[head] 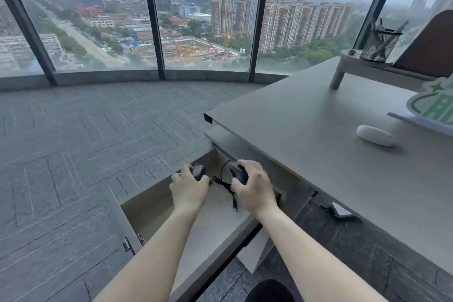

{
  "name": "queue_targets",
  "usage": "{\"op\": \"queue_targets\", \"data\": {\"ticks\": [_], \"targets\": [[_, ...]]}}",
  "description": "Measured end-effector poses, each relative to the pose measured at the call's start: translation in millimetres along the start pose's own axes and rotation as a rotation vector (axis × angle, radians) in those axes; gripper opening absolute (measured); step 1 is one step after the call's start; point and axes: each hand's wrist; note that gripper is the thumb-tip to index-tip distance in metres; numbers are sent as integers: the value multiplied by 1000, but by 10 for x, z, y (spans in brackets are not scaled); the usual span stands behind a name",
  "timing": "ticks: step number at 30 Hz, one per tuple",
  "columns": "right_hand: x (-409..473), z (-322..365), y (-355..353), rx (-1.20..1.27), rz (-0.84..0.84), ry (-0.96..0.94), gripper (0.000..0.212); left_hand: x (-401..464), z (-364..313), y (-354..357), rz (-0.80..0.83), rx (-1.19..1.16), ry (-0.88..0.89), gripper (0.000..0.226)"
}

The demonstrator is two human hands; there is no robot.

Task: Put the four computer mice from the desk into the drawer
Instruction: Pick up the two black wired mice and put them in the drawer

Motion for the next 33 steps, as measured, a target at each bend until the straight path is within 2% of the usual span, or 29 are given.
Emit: {"op": "queue_targets", "data": {"ticks": [3,9,15,20,22,25,27,29,33], "targets": [[161,-287,298,-184,165,68,50,174,268,220,-12,119,-132,55],[380,-552,753,-520,461,147,52,340,558,596,38,195,-218,62],[465,-710,999,-748,581,199,68,299,671,794,83,285,-255,67],[434,-778,1068,-776,619,252,82,180,724,901,125,352,-228,76],[413,-685,980,-734,569,208,74,136,687,860,136,333,-219,78],[373,-417,636,-562,367,101,50,126,419,668,48,311,-135,64],[326,-209,264,-415,189,4,41,138,83,515,-60,266,13,54],[265,-51,-189,-300,1,-78,37,105,-344,387,-135,109,204,44],[120,-57,-1225,-248,-319,-89,31,-179,-1274,412,-113,-83,580,29]]}}
Point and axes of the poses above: each hand's wrist, its own x-axis towards the middle knuckle, its own y-axis out of the palm, z = x × y, and after that the axes turned 3 degrees about -z, right-handed
